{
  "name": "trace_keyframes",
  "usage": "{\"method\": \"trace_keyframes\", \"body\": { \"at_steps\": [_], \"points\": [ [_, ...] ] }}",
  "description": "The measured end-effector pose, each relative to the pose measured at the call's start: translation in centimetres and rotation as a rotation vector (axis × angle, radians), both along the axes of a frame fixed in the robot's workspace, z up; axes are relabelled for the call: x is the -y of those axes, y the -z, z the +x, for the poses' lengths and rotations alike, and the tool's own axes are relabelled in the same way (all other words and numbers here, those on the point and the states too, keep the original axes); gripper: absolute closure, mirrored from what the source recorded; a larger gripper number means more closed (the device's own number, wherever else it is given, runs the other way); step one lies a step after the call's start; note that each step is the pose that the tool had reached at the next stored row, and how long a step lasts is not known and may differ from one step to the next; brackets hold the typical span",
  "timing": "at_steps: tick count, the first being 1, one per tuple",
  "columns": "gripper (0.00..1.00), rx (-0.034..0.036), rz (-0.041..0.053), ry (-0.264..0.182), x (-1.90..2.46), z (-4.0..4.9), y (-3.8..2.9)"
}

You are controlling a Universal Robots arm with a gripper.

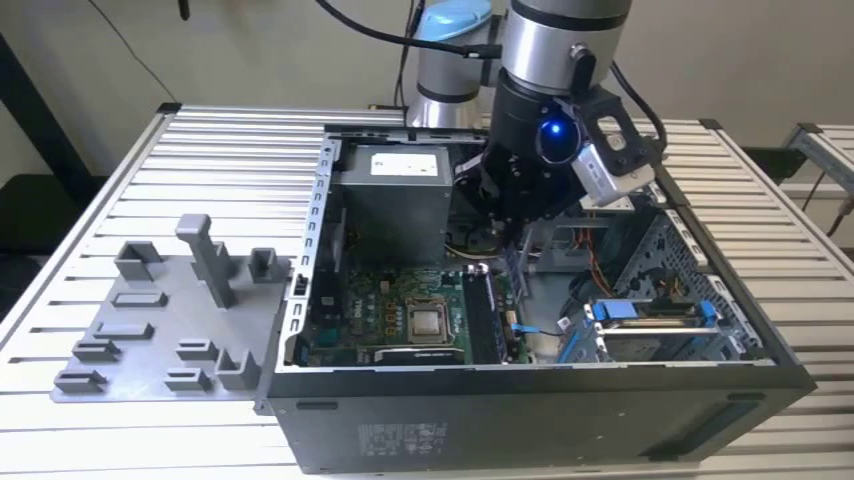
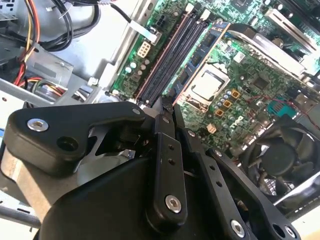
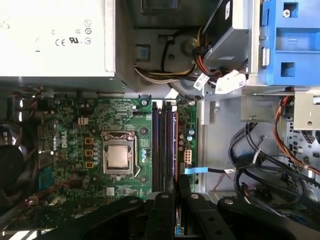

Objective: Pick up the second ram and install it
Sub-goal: 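Insert the second ram into the second slot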

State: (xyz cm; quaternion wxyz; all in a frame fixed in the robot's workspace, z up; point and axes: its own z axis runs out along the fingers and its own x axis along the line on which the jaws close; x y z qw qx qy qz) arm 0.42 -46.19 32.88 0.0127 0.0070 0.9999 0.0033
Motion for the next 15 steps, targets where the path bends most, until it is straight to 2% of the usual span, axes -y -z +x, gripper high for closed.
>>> {"method": "trace_keyframes", "body": {
  "at_steps": [4, 8, 15],
  "points": [
    [0.86, 0.0003, -0.0043, 0.000, -0.46, 0.00, 0.64],
    [0.86, 0.0054, -0.0048, 0.000, -0.51, -0.01, 1.30],
    [0.86, 0.0058, -0.0073, -0.002, -0.51, -0.40, 2.56]
  ]
}}
